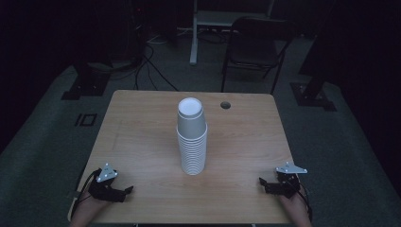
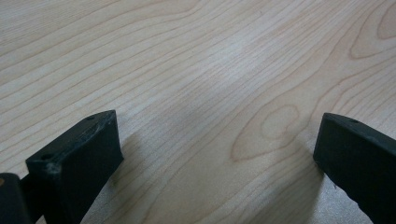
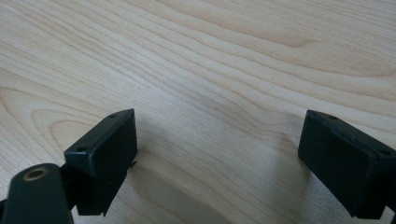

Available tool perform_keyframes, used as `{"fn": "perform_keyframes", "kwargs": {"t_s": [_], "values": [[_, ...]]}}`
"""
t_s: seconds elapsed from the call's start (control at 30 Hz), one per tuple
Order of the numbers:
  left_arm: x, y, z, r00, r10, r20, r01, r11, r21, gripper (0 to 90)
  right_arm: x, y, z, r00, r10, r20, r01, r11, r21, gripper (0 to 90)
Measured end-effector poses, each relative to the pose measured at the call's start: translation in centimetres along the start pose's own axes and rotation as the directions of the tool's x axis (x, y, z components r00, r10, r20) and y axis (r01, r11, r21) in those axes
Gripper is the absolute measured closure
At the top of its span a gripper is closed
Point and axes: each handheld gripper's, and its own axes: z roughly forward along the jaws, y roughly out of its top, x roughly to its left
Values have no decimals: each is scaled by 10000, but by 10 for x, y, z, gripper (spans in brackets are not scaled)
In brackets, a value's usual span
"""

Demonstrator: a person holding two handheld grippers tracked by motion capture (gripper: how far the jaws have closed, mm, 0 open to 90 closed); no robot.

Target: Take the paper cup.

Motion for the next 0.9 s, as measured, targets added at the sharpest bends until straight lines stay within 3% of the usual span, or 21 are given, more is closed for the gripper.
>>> {"fn": "perform_keyframes", "kwargs": {"t_s": [0.43,0.9], "values": [[1,-1,-1,10000,94,-12,-94,10000,-31,14,0,0,0,10000,2,3,-2,10000,1,111],[1,8,-4,9987,104,502,-84,9991,-408,15,0,0,0,10000,1,4,-1,10000,-3,112]]}}
